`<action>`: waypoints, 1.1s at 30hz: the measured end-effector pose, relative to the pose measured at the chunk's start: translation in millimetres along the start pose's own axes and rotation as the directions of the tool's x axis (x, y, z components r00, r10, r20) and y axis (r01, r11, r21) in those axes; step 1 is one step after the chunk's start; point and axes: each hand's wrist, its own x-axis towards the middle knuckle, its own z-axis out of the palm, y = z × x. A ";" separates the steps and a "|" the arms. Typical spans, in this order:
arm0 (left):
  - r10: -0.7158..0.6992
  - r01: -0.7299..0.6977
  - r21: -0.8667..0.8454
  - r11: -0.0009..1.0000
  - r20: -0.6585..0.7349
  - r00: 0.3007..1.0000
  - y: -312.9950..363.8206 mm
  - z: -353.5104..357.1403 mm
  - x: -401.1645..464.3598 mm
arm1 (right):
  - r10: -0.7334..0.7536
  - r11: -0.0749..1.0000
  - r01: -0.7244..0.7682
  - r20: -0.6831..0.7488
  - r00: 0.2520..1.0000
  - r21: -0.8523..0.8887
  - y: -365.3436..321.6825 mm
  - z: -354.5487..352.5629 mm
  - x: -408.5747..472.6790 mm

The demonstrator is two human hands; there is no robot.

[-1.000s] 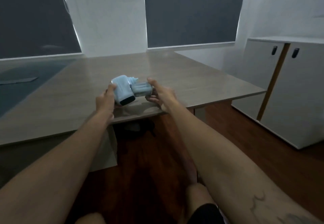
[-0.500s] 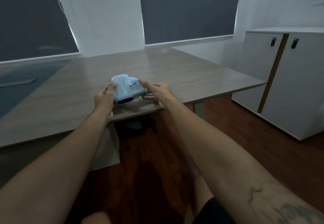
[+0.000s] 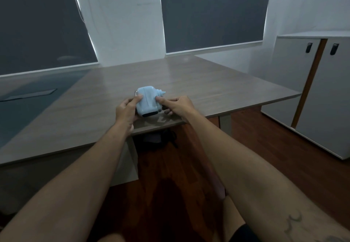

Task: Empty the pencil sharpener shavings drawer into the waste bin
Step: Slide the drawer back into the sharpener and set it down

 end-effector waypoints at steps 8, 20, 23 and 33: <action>-0.006 0.006 0.007 1.000 0.023 1.000 -2.3 -1.6 0.2 | 0.001 0.999 -0.004 0.065 0.998 0.049 1.5 -3.2 4.4; -0.094 0.082 -0.107 0.991 -0.112 0.989 6.6 -8.5 -6.7 | 0.079 0.986 -0.054 -0.158 0.984 0.157 8.1 0.8 13.0; -0.054 0.058 0.013 0.998 -0.222 0.974 12.3 -28.7 -8.4 | 0.090 0.986 -0.065 -0.166 0.982 0.152 13.2 1.1 21.5; 0.196 0.024 0.357 0.934 -0.567 0.800 51.9 -130.6 -25.8 | 0.017 1.000 -0.019 -0.179 0.984 -0.009 4.6 7.9 12.9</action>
